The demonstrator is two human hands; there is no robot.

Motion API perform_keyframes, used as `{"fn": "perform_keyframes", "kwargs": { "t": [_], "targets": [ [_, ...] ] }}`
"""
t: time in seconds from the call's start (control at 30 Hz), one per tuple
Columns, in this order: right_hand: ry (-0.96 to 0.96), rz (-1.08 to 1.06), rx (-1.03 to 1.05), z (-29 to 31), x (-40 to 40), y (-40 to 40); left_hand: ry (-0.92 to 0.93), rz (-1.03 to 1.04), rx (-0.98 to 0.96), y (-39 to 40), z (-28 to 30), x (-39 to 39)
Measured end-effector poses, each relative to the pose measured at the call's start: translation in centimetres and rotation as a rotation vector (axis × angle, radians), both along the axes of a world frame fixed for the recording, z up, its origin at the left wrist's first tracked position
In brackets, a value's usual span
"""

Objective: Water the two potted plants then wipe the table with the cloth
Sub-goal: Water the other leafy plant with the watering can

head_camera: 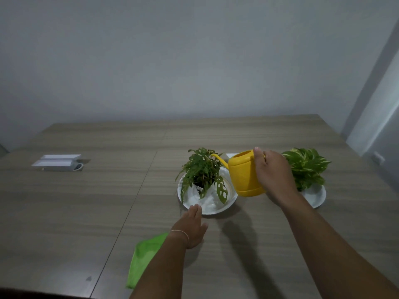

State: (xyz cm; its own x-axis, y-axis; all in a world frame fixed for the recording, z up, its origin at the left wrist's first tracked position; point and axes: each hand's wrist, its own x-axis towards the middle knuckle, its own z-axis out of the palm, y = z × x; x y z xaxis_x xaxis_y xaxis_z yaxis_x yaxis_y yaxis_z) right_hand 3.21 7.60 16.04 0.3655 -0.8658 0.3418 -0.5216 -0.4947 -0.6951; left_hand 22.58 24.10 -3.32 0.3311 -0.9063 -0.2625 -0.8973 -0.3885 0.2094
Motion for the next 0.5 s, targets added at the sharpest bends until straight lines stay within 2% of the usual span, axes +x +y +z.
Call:
{"fn": "perform_keyframes", "kwargs": {
  "t": [0.5],
  "targets": [
    [-0.005, 0.02, -0.002, 0.7, 1.2, -1.2, -0.008, 0.013, -0.002, -0.3, 0.2, 1.1]
  ]
}}
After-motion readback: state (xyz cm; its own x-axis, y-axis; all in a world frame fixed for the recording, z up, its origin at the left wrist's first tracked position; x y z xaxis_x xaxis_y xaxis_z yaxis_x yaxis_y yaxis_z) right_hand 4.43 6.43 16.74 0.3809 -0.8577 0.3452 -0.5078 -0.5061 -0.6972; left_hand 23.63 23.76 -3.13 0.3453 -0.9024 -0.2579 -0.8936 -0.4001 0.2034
